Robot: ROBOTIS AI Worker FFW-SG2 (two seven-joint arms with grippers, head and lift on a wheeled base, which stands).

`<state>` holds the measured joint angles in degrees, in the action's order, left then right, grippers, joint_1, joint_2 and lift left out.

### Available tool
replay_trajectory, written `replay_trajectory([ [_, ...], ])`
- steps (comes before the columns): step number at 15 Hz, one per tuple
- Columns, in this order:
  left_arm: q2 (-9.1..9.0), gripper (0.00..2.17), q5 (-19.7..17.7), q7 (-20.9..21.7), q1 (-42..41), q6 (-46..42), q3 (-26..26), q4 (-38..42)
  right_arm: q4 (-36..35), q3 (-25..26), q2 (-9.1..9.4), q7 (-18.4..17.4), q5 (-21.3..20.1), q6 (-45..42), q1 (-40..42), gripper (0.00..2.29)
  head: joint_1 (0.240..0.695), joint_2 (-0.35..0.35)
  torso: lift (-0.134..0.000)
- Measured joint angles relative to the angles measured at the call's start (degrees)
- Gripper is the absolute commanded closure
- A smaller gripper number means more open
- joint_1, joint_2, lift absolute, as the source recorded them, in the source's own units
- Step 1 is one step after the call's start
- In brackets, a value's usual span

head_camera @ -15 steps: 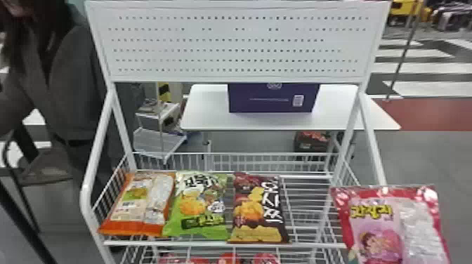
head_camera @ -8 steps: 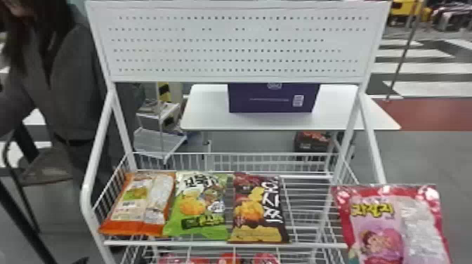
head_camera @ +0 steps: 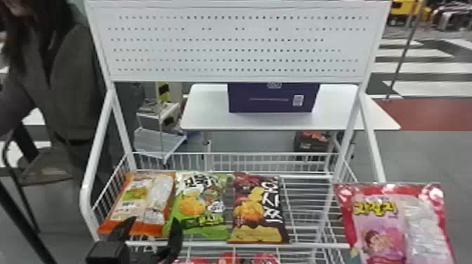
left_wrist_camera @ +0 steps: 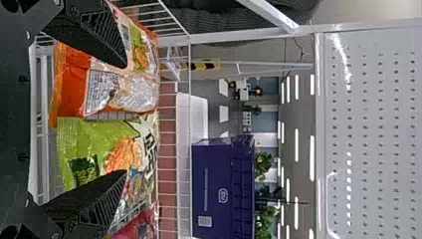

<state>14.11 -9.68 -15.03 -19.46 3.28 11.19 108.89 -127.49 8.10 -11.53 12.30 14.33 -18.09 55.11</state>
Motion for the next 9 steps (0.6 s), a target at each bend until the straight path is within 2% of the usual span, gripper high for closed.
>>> replay_trajectory([
  [4, 0.20, 0.14, -2.4, 1.2, 10.3, 2.1, -0.8, -10.4, 0.7, 0.2, -0.05, 0.0, 0.0, -0.2, -0.1, 2.25, 0.499, 0.000, 0.000],
  [9, 0.38, 0.18, -3.8, 1.6, 16.7, 3.0, -1.7, -20.0, 1.1, 0.7, 0.00, 0.0, 0.0, -0.3, 0.0, 2.25, 0.499, 0.000, 0.000],
])
